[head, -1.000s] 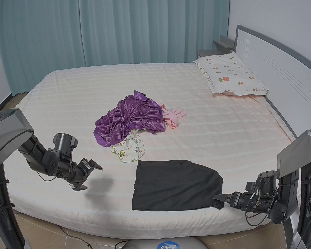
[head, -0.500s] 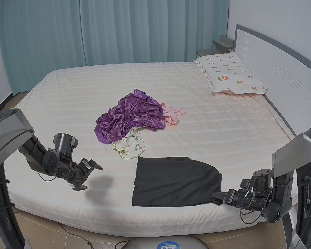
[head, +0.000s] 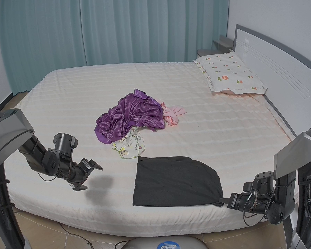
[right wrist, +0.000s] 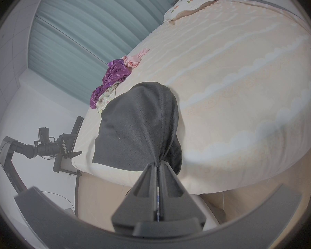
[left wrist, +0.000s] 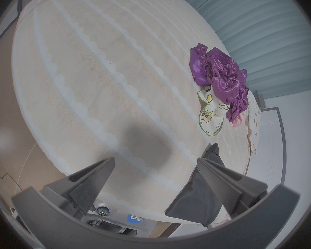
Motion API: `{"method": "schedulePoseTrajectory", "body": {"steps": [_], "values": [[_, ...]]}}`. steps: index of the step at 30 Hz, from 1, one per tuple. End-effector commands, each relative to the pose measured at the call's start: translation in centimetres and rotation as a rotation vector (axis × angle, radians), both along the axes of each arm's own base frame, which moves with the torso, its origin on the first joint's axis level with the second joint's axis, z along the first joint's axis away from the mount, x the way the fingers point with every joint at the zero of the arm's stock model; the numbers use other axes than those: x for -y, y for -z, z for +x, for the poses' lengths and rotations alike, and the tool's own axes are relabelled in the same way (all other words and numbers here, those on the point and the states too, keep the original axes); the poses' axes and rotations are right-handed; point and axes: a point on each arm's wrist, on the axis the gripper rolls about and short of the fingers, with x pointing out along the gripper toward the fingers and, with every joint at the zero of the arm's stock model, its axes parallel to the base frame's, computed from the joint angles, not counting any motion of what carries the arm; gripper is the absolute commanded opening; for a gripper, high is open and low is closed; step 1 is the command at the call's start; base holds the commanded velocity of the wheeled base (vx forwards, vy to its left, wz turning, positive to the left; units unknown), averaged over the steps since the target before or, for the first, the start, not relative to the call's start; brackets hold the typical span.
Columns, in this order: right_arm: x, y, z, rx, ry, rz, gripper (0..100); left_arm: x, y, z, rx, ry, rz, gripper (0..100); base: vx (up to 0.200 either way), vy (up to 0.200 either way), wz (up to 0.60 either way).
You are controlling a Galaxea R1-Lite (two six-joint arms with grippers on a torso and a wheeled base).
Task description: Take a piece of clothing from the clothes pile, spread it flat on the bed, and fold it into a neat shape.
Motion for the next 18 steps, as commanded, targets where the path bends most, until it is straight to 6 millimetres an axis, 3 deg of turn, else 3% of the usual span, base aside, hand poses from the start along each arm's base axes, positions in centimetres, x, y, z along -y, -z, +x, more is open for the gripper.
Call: {"method": "schedulePoseTrajectory", "body": {"steps": [1, 7, 8, 11, 16, 18], "values": [[0.2, -0.2, -0.2, 0.009, -0.001, 0.0, 0, 0.0, 0.0, 0.0, 0.0, 0.0, -0.001, 100, 0.0, 0.0, 0.0], [0.2, 0.1, -0.3, 0.001, -0.002, -0.007, 0, 0.0, 0.0, 0.0, 0.0, 0.0, -0.001, 100, 0.0, 0.0, 0.0], [0.2, 0.1, -0.3, 0.001, -0.002, -0.007, 100, 0.0, 0.0, 0.0, 0.0, 0.0, -0.001, 100, 0.0, 0.0, 0.0], [0.2, 0.1, -0.1, 0.008, -0.007, -0.011, 100, 0.0, 0.0, 0.0, 0.0, 0.0, -0.001, 100, 0.0, 0.0, 0.0], [0.2, -2.5, 0.8, 0.11, 0.019, 0.041, 100, 0.0, 0.0, 0.0, -0.001, -0.003, -0.002, 100, 0.0, 0.0, 0.0], [0.0, -3.1, 2.4, 0.16, 0.047, 0.081, 100, 0.0, 0.0, 0.0, -0.001, -0.003, -0.002, 100, 0.0, 0.0, 0.0]]}}
